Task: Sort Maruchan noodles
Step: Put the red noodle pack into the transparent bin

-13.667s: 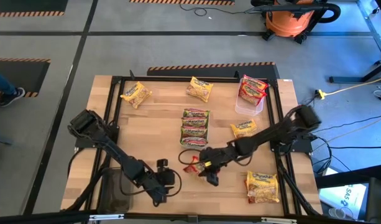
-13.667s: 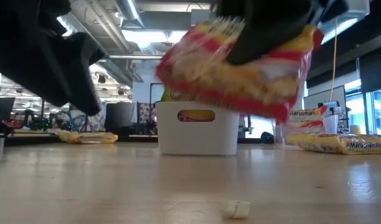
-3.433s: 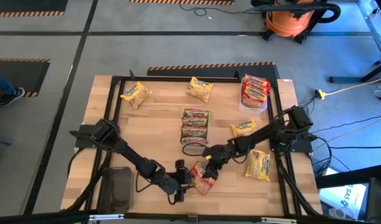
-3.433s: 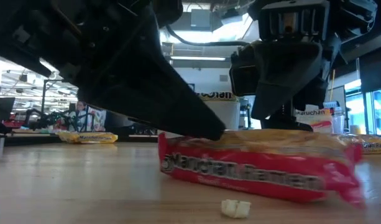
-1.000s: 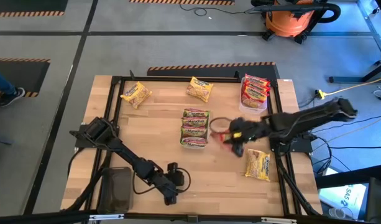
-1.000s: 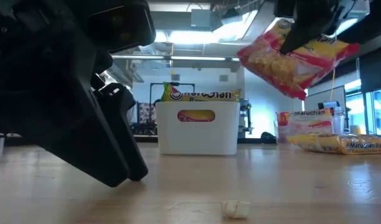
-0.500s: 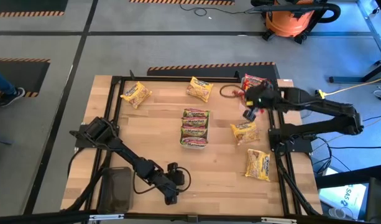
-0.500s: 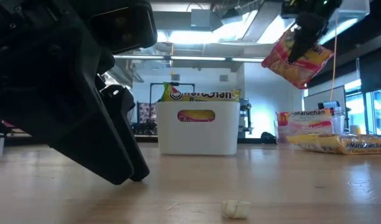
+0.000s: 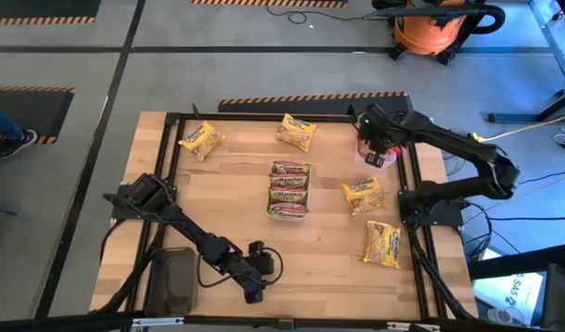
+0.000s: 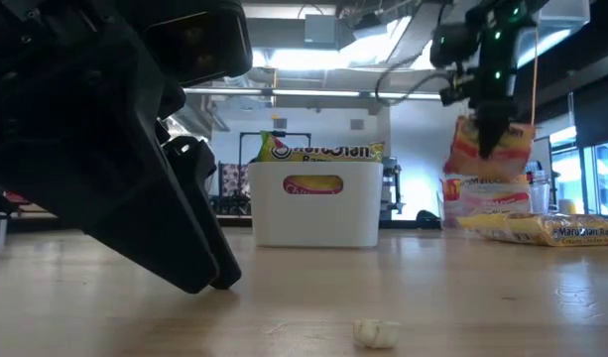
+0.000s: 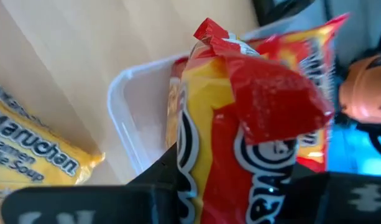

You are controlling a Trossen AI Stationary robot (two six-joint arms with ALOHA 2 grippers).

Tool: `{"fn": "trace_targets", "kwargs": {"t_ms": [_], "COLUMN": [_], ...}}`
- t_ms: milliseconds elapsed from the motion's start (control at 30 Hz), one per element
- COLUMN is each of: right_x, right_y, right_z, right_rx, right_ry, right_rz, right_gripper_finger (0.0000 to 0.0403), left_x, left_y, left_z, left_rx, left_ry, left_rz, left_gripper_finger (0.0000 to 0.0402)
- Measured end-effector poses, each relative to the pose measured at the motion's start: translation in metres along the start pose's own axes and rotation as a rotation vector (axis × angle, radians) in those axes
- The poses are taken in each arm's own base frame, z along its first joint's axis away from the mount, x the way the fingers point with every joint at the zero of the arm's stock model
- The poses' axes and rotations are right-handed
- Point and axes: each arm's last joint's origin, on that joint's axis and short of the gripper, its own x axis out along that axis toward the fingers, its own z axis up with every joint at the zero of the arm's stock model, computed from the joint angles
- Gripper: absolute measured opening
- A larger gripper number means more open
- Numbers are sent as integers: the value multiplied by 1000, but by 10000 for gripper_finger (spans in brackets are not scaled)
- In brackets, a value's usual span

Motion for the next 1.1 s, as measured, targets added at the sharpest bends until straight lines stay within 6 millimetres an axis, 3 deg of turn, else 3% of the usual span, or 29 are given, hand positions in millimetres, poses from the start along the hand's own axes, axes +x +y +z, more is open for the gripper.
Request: {"fn": "trace_targets", "kwargs": {"t_ms": [233, 533, 733, 967, 1100], "right_x": [33, 64, 74, 74, 62], "right_y": [-5, 5, 6, 5, 1], "right_z": [2, 3, 6, 6, 6], "right_rx": [-35, -87, -66, -46, -27], "right_ry": [101, 195, 212, 232, 295], "right_rz": [98, 189, 193, 143, 145], "right_gripper_finger": [90, 97, 104, 192, 237], "left_x": [0, 0, 0, 0, 0], "left_y": [0, 0, 1, 1, 1], "left_z": [0, 0, 0, 1, 1], "left_rx": [7, 8, 14, 9, 9], "left_ry": [-1, -4, -5, -3, -3], "left_rz": [0, 5, 6, 3, 3], "left_gripper_finger": [199, 199, 199, 199, 199]}}
